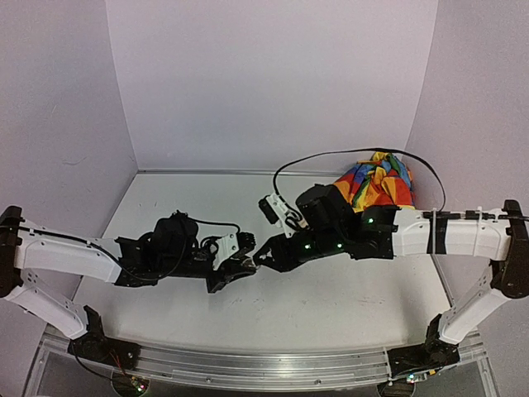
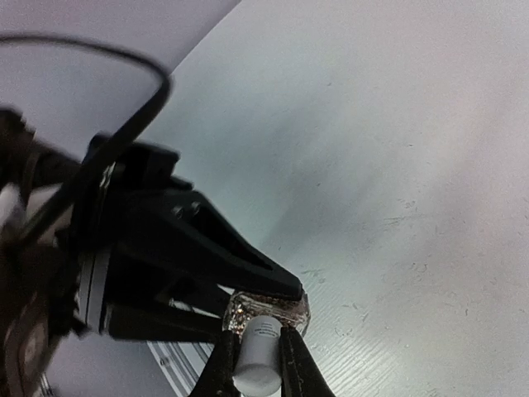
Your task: Paint the nails
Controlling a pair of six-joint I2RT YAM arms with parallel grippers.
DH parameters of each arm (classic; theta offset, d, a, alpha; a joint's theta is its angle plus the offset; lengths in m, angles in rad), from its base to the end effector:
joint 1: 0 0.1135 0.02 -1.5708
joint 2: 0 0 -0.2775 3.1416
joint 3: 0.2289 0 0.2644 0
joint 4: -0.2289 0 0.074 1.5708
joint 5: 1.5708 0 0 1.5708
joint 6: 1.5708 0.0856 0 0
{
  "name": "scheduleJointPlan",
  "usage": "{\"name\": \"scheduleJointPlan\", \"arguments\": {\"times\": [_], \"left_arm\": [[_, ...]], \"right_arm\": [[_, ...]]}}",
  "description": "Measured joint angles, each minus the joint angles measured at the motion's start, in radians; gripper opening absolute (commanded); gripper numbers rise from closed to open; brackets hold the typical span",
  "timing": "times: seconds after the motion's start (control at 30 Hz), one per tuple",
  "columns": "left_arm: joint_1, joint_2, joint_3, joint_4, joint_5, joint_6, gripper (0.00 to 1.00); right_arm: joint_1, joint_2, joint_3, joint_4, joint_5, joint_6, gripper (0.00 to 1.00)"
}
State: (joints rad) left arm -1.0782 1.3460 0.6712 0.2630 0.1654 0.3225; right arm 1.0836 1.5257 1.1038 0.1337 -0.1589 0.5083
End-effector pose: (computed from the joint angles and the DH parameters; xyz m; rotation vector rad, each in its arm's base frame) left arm 0.1493 -0.3079 0.2066 1.3945 1.4833 -0.6474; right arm 0.1842 0.3766 0.2949 -0.6976 1.9290 1.2064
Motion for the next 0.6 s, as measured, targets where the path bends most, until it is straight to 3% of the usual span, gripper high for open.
{"name": "scheduleJointPlan", "arguments": {"times": [0.2, 0.3, 0.4, 0.43, 0.5, 0.6], "left_arm": [[0.138, 0.013, 0.108, -0.129, 0.676, -0.237, 0.00], [0.152, 0.000, 0.127, -0.132, 0.811, -0.318, 0.00], [0.144, -0.060, 0.122, -0.145, 0.771, -0.340, 0.00], [0.139, -0.089, 0.116, -0.149, 0.724, -0.343, 0.00], [0.129, -0.142, 0.105, -0.149, 0.620, -0.335, 0.00], [0.101, -0.209, 0.097, -0.126, 0.388, -0.312, 0.00]], "right_arm": [[-0.010, -0.091, -0.049, 0.064, -0.282, -0.361, 0.00], [-0.016, -0.090, 0.003, 0.039, -0.388, -0.454, 0.00], [-0.015, -0.092, 0.018, 0.057, -0.415, -0.487, 0.04], [-0.015, -0.096, 0.018, 0.072, -0.409, -0.485, 0.13], [-0.011, -0.109, 0.018, 0.106, -0.356, -0.461, 0.53], [-0.002, -0.137, 0.014, 0.135, -0.205, -0.389, 0.94]]}}
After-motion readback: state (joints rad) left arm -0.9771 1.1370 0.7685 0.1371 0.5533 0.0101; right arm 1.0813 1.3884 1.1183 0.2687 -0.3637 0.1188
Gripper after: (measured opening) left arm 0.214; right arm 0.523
